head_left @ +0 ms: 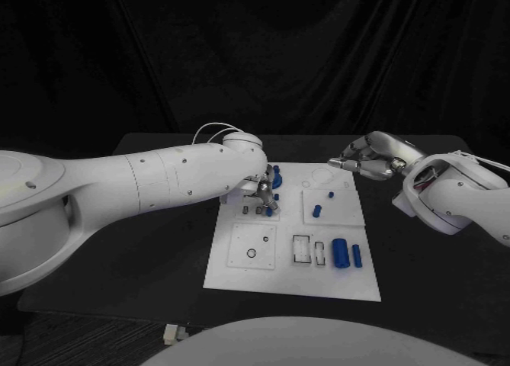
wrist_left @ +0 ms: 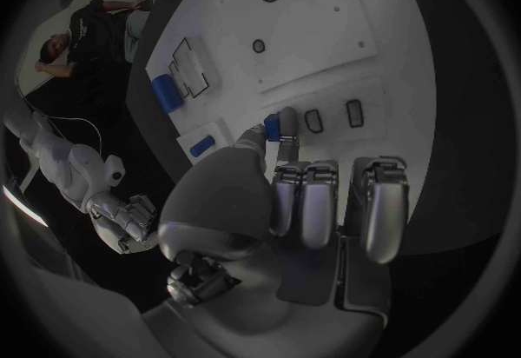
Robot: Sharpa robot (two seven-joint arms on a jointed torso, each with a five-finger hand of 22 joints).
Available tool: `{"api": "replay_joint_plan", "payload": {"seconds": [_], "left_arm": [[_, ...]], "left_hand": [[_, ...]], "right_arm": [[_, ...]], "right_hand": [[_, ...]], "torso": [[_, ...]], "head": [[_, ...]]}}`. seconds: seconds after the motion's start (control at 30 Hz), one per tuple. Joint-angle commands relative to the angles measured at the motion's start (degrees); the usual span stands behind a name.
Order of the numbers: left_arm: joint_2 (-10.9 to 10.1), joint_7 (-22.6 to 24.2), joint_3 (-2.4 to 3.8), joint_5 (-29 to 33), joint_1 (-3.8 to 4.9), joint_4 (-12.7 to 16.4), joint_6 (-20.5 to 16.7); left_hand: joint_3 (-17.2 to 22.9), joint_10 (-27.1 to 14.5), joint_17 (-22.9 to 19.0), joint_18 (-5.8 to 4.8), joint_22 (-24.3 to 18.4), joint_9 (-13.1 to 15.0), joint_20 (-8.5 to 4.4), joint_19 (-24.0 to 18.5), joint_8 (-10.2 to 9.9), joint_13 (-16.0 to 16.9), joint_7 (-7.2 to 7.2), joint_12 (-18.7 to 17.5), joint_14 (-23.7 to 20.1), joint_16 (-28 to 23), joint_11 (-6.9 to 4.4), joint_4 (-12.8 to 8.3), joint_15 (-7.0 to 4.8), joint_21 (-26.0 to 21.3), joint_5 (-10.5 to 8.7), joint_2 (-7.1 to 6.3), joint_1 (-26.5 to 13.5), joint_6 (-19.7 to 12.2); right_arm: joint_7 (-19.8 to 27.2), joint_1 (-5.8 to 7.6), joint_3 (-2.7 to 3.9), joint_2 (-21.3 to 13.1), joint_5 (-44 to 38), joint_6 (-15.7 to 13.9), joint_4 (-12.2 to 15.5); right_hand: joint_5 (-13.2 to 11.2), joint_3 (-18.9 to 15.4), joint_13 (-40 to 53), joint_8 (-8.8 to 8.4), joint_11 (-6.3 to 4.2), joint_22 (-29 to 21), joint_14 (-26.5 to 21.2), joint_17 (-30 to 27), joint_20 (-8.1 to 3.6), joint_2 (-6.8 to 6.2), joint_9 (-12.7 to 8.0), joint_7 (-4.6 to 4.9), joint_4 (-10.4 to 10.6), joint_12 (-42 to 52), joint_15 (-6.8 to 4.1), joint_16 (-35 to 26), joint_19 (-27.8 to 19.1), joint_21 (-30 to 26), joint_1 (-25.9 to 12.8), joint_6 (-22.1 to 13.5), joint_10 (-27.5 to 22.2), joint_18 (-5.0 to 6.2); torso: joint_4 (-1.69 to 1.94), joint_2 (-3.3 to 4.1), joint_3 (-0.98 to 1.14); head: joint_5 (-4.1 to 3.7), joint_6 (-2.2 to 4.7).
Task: Assemble the parts on the task board
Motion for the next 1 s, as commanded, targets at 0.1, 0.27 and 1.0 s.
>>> {"api": "replay_joint_plan", "payload": {"seconds": [0.1,0.27,1.0], "left_arm": [[-0.51,0.05,-0.02,0.11,-0.25,0.74,-0.85],[-2.38,-0.35,-0.01,0.11,-0.12,2.58,-2.33],[-8.48,-0.88,-0.02,0.11,2.14,7.52,-8.37]], "left_hand": [[1.3,6.06,15.05,-0.41,12.76,0.05,-0.33,3.95,-0.27,15.0,-0.19,0.14,6.17,0.15,-0.59,-0.55,-0.38,-0.33,0.17,-0.24,1.19,-0.33],[1.53,6.06,15.05,-0.4,12.72,0.06,-0.34,3.91,-0.28,15.0,-0.19,0.14,6.17,0.15,-0.6,-0.66,-0.38,-0.37,0.22,-0.31,1.3,-0.3],[2.35,6.06,15.05,-0.43,12.82,0.14,-0.37,4.01,-0.26,15.0,-0.19,0.14,6.17,0.15,-0.62,-0.15,-0.43,-0.31,0.04,-0.63,0.68,0.13]], "right_arm": [[-0.6,-0.12,0.04,-0.19,-0.12,0.24,0.08],[-0.65,-0.12,0.04,-0.45,-0.12,0.16,0.15],[-0.72,-0.34,0.04,-0.34,-0.12,0.19,-0.21]], "right_hand": [[0.45,-0.39,15.1,0.32,-0.02,10.51,5.78,13.95,-0.02,0.22,0.1,-0.06,-0.09,0.2,-0.09,-0.26,-0.39,-0.47,0.68,0.33,5.97,0.72],[0.48,-0.41,15.1,0.33,-0.03,10.47,5.75,13.82,-0.03,0.23,0.12,-0.07,-0.09,0.2,-0.1,-0.31,-0.45,-0.58,0.72,0.33,5.97,0.75],[0.57,-0.47,15.1,0.37,-0.06,10.32,5.66,13.47,-0.05,0.27,0.17,-0.09,-0.09,0.2,-0.13,-0.44,-0.65,-1.03,0.84,0.33,5.97,0.85]], "torso": [[0.01,-0.01,0.0],[-0.03,-0.01,0.01],[0.01,-0.03,0.02]], "head": [[-0.03,0.01],[-0.04,0.01],[0.36,0.01]]}}
